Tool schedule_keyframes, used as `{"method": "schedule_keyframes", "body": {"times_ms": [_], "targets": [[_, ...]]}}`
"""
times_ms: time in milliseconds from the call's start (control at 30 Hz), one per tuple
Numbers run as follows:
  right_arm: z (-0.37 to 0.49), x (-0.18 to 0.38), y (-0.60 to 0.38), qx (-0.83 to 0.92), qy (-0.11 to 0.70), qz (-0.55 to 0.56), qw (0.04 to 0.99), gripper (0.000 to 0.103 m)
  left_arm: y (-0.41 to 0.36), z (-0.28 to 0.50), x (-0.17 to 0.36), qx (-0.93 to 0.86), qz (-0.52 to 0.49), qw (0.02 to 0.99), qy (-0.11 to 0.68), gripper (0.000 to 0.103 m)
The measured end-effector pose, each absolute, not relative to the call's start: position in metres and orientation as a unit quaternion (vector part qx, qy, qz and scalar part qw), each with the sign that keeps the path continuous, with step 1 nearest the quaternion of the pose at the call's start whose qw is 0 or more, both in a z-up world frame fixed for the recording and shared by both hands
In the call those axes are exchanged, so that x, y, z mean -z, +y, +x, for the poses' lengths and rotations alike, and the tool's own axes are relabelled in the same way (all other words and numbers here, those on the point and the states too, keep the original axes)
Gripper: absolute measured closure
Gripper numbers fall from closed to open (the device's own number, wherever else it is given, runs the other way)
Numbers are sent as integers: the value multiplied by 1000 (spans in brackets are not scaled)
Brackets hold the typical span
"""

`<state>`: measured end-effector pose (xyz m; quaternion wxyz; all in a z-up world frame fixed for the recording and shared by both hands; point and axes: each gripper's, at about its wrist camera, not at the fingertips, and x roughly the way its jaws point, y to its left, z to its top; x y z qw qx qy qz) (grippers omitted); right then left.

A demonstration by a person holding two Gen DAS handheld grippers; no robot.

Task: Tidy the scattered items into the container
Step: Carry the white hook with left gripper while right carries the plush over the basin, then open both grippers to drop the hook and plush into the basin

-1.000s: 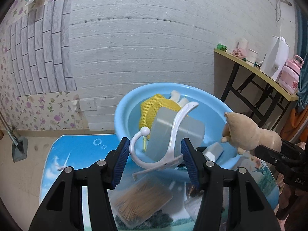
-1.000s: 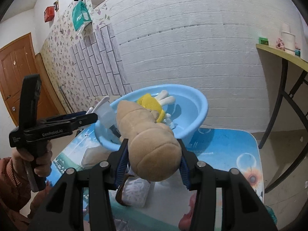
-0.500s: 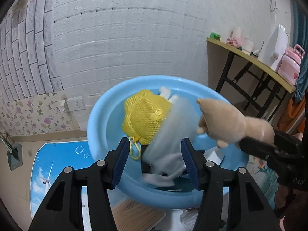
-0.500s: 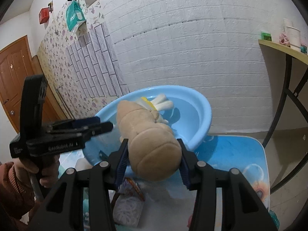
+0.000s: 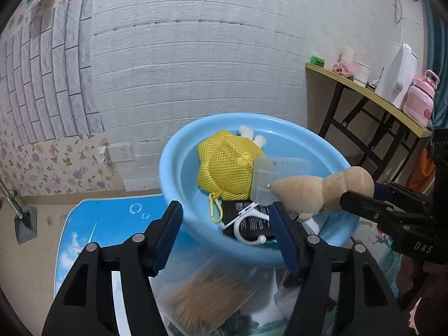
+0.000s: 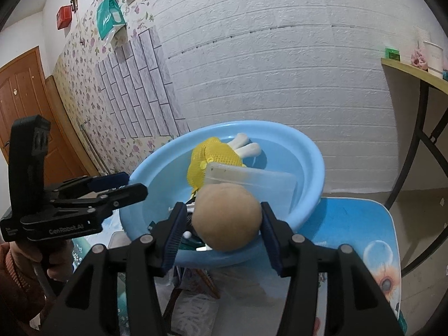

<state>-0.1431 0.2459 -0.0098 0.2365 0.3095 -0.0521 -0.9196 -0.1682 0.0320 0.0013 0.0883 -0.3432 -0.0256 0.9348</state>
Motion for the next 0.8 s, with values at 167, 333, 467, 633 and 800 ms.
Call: {"method": "schedule_keyframes", "body": {"times_ms": [167,333,467,633,800], "targets": [[-126,7,246,926,-37,302,221,51,19,-150,4,-933,-351,73,-38,31],[-114,12,250,920,-43,327,212,50,3,-129,12,-928,-365,54,-58,25],[-97,22,255,917,-42,344,200,50,-3,-116,17,-925,-372,46,-65,24],[-81,33,260,912,-45,362,188,50,-5,-101,25,-919,-385,41,-70,23],[-66,38,263,909,-41,372,183,50,-5,-93,33,-916,-395,37,-63,20]]}}
